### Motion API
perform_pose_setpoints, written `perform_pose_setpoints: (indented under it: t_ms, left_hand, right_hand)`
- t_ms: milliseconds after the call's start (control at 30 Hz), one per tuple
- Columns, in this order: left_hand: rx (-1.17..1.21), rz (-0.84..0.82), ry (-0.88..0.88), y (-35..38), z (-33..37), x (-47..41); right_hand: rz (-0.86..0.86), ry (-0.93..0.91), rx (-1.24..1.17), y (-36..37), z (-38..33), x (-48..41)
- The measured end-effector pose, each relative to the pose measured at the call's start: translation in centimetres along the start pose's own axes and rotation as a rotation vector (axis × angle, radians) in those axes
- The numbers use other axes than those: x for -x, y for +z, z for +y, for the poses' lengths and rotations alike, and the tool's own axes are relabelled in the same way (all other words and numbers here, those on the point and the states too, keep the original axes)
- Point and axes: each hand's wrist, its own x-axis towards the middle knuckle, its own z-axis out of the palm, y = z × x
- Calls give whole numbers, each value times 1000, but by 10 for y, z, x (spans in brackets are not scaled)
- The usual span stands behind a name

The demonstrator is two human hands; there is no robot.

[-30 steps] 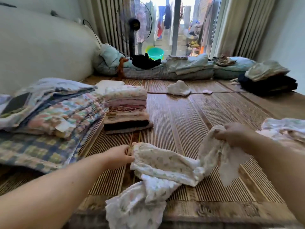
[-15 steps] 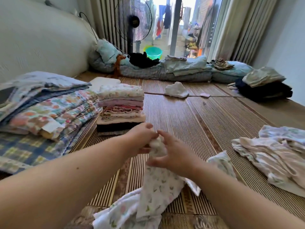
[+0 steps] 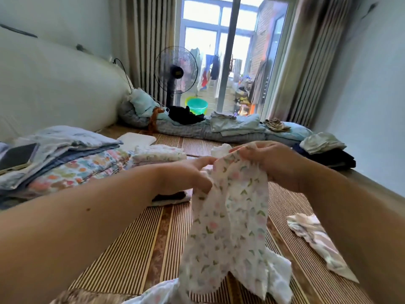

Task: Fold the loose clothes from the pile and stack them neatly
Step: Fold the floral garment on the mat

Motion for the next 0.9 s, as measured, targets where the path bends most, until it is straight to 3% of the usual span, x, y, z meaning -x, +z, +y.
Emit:
perform_pose_setpoints:
  t_ms: [133,267,433,600,800,900]
  left_hand:
    - [12,26,106,-6,31,6]
    - [-285,203,127,-19,59,6]
    - [-201,242,153,-47,102,15]
    - [-551,486,88,-66,161,18]
    - [-889,637,-58,-62,203,18]
    - [-927,663,-80,-59,209,17]
  right_hand:
    - [84,-74,42,-25,-51,10]
    - [229,-144,69,-44,-89,16]
    - [320,-139,136,-70,-110,16]
    - [379,-149,86,-72,-119,9]
    - [454,-179,49,-67,-132,1]
    - [474,-197,137,-65,-138,-1]
